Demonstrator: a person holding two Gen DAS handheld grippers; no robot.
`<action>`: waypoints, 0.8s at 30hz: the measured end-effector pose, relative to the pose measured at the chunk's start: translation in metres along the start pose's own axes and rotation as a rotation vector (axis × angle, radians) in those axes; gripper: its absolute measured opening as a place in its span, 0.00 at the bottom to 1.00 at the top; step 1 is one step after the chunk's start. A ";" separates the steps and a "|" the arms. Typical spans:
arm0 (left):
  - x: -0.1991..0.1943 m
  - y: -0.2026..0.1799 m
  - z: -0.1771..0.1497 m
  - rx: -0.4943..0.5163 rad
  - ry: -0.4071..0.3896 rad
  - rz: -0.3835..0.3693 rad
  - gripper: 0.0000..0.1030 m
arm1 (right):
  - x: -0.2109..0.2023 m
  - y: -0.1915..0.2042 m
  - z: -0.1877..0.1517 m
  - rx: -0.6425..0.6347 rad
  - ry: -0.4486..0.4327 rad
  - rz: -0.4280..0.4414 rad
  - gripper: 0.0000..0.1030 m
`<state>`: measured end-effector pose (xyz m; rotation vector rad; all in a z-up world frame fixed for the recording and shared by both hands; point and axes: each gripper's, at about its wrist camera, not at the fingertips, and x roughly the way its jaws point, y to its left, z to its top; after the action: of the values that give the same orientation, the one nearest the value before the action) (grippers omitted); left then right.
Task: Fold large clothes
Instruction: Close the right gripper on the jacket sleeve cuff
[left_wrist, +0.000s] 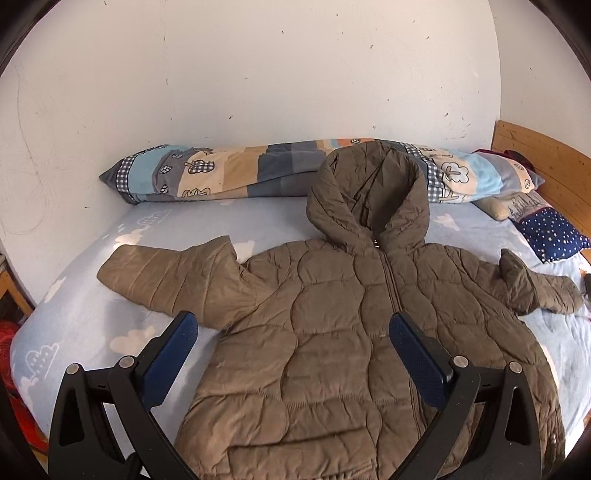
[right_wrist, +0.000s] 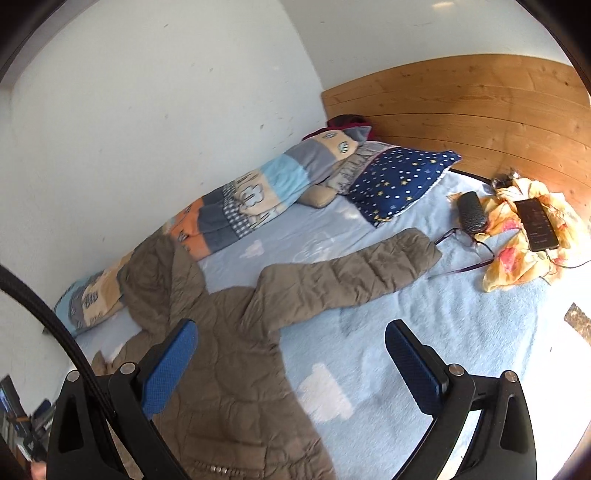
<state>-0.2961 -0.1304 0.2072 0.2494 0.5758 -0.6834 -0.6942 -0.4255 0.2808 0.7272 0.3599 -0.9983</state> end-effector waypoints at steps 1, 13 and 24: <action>0.007 0.002 0.000 -0.007 -0.003 0.015 1.00 | 0.009 -0.014 0.012 0.044 -0.002 0.005 1.00; 0.041 0.007 -0.014 -0.072 0.139 -0.029 1.00 | 0.161 -0.173 0.059 0.435 0.175 -0.048 0.54; 0.063 -0.018 -0.024 -0.027 0.214 -0.068 1.00 | 0.223 -0.232 0.061 0.473 0.216 -0.193 0.52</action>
<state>-0.2780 -0.1678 0.1506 0.2807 0.8007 -0.7192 -0.7826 -0.6870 0.1047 1.2526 0.3904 -1.2071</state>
